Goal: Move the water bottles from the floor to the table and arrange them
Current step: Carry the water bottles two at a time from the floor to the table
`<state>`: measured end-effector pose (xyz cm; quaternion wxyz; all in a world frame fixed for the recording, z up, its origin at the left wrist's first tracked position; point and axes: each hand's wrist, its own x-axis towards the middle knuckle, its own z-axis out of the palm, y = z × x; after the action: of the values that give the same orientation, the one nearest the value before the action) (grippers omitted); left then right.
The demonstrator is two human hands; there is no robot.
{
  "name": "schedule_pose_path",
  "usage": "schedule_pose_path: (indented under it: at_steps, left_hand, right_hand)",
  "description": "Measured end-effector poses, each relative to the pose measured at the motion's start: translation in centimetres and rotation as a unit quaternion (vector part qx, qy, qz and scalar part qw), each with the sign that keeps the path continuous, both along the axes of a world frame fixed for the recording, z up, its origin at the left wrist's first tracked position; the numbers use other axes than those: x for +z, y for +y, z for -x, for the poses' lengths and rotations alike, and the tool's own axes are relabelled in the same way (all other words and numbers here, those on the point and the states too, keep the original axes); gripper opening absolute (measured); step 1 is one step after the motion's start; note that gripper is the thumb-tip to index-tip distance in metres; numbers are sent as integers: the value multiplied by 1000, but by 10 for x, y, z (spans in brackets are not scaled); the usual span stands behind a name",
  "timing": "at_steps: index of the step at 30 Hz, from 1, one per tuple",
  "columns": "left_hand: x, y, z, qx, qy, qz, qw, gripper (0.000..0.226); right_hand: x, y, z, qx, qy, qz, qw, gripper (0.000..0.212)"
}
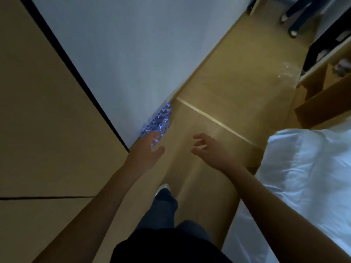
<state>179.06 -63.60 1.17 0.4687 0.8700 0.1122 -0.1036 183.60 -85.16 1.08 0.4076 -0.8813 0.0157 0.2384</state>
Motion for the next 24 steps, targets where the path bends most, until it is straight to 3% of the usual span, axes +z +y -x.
schedule_pose_path:
  at_steps: [4,10,16,24]
  left_hand:
    - [3,7,-78,26,12,-27,999,18]
    - [-26,12,-158,89,55,-27,994,24]
    - [-83,-5,-229,195,93,-26,976,34]
    - [-178,-44,-303,295,134,1,946,33]
  right_hand:
    - [-9,13,-90,35,6,0,999,41]
    - [-46,19,-202,94,40,1,995,44]
    - [-93,21,-320,227,64,26,972,44]
    - [-183,21,-434,262,90,46,960,41]
